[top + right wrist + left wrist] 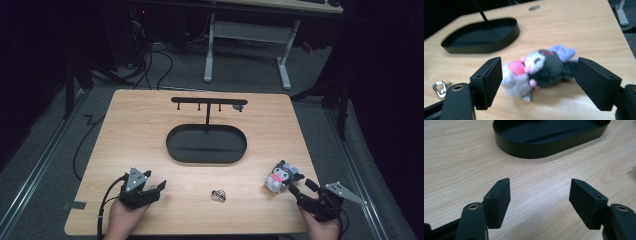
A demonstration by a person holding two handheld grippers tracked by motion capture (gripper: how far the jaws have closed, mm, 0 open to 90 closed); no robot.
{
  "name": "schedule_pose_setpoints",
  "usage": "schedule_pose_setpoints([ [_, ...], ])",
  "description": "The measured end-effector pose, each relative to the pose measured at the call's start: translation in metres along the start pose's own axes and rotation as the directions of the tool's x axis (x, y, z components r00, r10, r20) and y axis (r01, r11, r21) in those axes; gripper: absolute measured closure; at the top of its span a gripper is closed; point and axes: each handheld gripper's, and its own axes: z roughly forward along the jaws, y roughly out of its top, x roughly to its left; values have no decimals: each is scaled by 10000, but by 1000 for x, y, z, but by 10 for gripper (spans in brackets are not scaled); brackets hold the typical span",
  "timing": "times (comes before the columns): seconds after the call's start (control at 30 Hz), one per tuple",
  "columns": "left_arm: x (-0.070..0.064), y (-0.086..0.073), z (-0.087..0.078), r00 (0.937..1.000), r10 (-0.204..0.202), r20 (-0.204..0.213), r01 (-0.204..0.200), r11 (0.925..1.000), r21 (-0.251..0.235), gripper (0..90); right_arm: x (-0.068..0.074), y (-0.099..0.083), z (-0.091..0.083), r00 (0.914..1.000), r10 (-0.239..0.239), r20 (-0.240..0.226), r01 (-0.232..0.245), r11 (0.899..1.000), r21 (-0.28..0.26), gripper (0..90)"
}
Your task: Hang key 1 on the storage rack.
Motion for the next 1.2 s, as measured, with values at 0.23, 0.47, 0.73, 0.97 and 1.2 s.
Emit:
schedule_pose_setpoints([
  [0.23,2,0,1,9991,-324,280,326,9995,-60,372,-9,-5,2,9973,-60,725,28,9990,439,296],
  [0.47,2,0,1,9995,-307,118,308,9995,-28,393,-11,-6,9,9932,-676,943,607,9954,744,329],
  [0.73,4,-2,-2,9999,-156,-25,156,9999,-7,385,-8,-4,15,9900,-1091,896,1003,9902,974,361],
  [0.97,4,-6,-2,9999,-104,-68,105,9998,148,378,-14,0,18,9885,-1016,1117,885,9893,1163,754],
  [1.2,7,-11,-11,9995,-187,-255,191,9997,147,377,-22,4,34,9797,-1253,1566,980,9803,1713,879],
])
